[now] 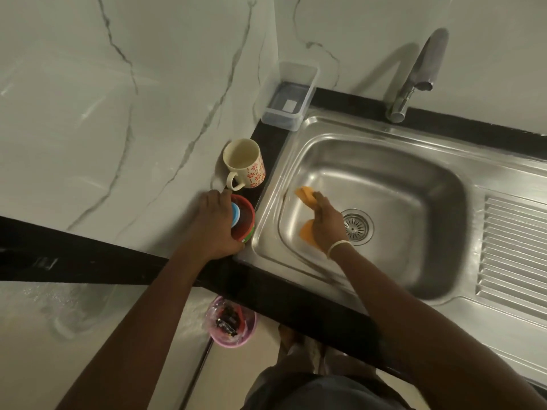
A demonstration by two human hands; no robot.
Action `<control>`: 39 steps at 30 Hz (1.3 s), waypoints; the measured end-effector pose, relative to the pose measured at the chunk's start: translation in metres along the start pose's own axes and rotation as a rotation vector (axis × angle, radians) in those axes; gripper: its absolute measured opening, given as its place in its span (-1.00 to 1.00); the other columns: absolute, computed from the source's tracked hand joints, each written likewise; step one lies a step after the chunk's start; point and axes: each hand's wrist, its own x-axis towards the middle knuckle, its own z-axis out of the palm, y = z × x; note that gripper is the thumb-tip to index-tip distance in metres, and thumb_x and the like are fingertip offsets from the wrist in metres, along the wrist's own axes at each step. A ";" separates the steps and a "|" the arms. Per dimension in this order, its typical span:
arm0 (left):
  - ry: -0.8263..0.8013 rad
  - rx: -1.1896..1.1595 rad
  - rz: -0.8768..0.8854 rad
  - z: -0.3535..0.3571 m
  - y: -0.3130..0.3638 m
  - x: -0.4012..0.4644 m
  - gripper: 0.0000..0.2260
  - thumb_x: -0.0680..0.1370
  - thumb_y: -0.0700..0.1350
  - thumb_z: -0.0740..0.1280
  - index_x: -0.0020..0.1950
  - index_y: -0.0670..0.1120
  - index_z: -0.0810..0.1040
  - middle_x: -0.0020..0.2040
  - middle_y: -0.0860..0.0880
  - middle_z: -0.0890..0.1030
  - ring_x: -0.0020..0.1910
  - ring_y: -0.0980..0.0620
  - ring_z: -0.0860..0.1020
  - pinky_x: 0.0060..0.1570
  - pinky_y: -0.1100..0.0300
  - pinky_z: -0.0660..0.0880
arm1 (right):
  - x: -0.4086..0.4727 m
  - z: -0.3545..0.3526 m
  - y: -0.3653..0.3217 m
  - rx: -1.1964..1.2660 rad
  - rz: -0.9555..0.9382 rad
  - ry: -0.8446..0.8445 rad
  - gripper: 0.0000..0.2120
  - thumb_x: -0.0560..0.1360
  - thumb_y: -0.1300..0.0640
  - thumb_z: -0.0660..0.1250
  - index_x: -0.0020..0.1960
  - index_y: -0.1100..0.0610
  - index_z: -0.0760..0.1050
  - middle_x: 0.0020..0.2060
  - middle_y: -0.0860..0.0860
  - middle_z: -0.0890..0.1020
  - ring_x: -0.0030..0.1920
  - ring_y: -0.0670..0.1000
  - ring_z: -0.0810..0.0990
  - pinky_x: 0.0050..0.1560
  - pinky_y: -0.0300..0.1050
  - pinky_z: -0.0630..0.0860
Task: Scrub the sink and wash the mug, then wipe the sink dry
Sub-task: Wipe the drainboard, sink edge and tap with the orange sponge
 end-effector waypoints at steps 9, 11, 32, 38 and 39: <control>0.020 0.120 -0.025 0.019 -0.008 0.002 -0.02 0.24 0.29 0.51 0.46 -0.12 0.16 0.39 -0.13 0.36 0.37 -0.12 0.33 0.39 0.03 0.26 | -0.026 -0.047 0.020 0.115 -0.002 0.091 -0.63 0.70 0.04 0.09 0.46 0.06 0.40 0.20 0.08 0.60 0.14 0.10 0.58 0.20 0.09 0.53; 0.004 0.130 -0.051 0.018 -0.006 0.002 0.06 0.22 0.36 0.48 0.50 -0.12 0.09 0.47 -0.16 0.26 0.46 -0.16 0.22 0.45 -0.01 0.18 | -0.033 -0.048 0.022 0.126 -0.032 0.076 -0.64 0.70 0.04 0.10 0.45 0.07 0.42 0.14 0.02 0.58 0.12 0.08 0.57 0.19 0.14 0.53; 0.024 0.291 0.151 -0.092 0.020 0.143 -0.20 0.18 0.07 0.59 0.36 0.01 0.36 0.12 -0.05 0.53 0.05 -0.06 0.55 -0.01 0.04 0.55 | 0.034 0.054 -0.014 -0.464 -1.039 -0.311 -0.44 0.53 0.31 0.31 0.52 0.19 0.30 0.50 0.19 0.34 0.53 0.23 0.20 0.50 0.17 0.07; 0.134 0.214 0.117 -0.135 0.020 0.143 -0.24 0.18 0.02 0.61 0.33 -0.01 0.42 0.12 -0.07 0.54 0.06 -0.08 0.54 -0.03 0.06 0.51 | 0.058 0.069 -0.052 -0.531 -0.978 -0.365 -0.42 0.56 0.27 0.24 0.56 0.14 0.23 0.56 0.14 0.23 0.59 0.17 0.05 0.56 0.07 -0.17; 0.151 0.186 0.115 -0.142 0.019 0.140 -0.24 0.18 0.01 0.62 0.32 -0.01 0.43 0.13 -0.07 0.54 0.08 -0.09 0.54 -0.02 0.04 0.51 | 0.061 0.074 -0.059 -0.546 -0.941 -0.361 -0.41 0.58 0.24 0.24 0.58 0.13 0.18 0.57 0.12 0.20 0.60 0.15 0.01 0.58 0.09 -0.18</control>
